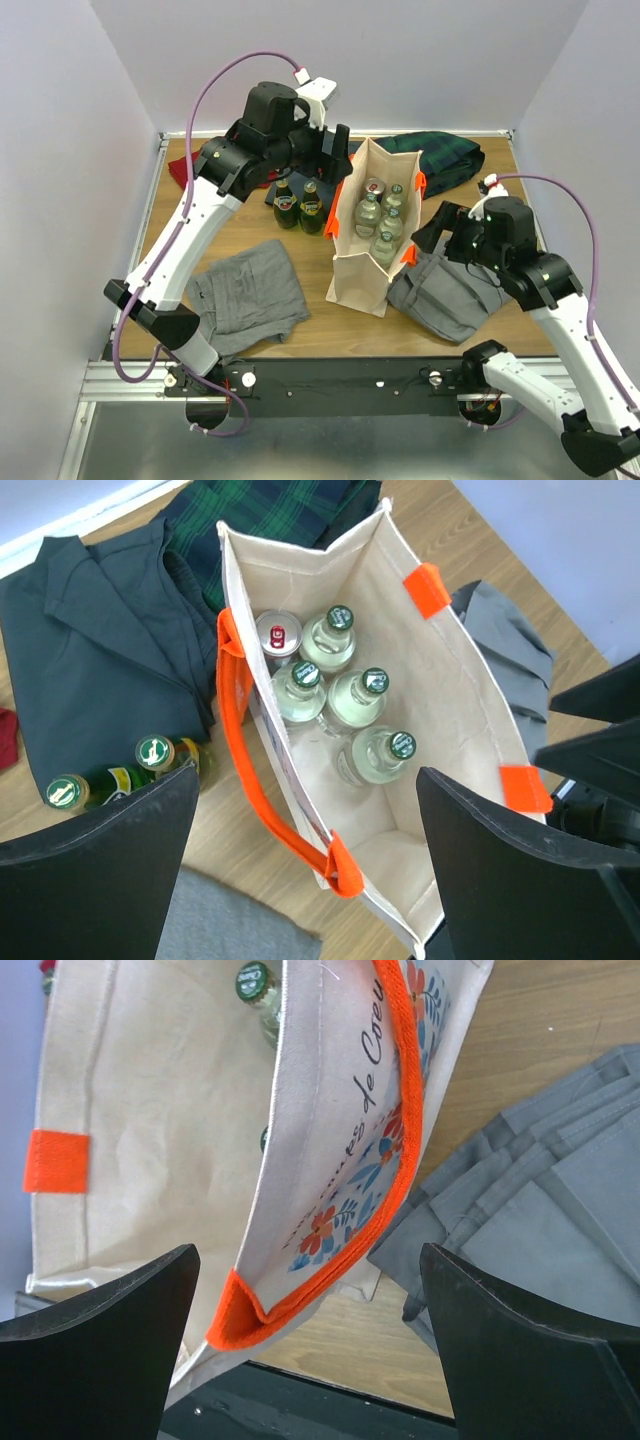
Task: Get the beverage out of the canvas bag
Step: Take out the drink from the canvas bag.
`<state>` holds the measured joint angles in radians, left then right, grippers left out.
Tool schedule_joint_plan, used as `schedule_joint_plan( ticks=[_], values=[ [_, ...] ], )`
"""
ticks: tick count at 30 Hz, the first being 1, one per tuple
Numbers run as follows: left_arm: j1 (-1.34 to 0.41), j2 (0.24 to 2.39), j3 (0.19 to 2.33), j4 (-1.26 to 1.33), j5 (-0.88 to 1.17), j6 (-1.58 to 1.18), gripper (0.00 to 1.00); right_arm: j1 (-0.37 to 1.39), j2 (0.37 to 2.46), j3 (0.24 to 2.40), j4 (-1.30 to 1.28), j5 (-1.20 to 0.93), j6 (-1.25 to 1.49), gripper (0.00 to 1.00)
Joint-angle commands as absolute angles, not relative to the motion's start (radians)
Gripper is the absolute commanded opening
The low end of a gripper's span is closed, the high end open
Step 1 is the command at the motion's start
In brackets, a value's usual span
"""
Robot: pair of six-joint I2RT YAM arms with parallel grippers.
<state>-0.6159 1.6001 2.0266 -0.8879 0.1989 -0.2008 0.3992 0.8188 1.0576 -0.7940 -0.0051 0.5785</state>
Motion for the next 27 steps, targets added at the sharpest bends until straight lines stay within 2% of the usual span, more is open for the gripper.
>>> schedule_joint_plan(
  ticks=[1,5,9,11,15,17,21,27],
  values=[
    [-0.626,1.592,2.106,-0.949,0.250,-0.193,0.99,0.403,0.874,1.129,-0.837,0.046,0.615,1.00],
    [-0.624,1.589,2.137,-0.950,0.307,-0.225,0.99,0.403,0.851,1.161,-0.861,0.136,0.682,1.00],
    [-0.604,1.592,2.183,-0.970,0.474,-0.194,0.99,0.403,0.756,1.143,-0.806,0.147,0.721,1.00],
    [-0.586,1.563,2.126,-0.924,0.532,-0.218,0.99,0.403,0.721,1.126,-0.752,0.097,0.692,1.00],
    [-0.481,1.482,1.907,-0.628,0.720,-0.345,0.99,0.403,0.713,1.127,-0.736,0.052,0.629,1.00],
    [-0.460,1.497,1.887,-0.615,0.759,-0.376,0.99,0.403,0.710,1.124,-0.738,0.054,0.612,1.00],
    [-0.460,1.560,1.977,-0.802,0.689,-0.302,0.99,0.403,0.719,1.123,-0.752,0.087,0.620,1.00],
    [-0.492,1.513,1.875,-0.813,0.415,-0.246,0.99,0.403,0.827,1.124,-0.836,0.117,0.601,1.00]
  ],
)
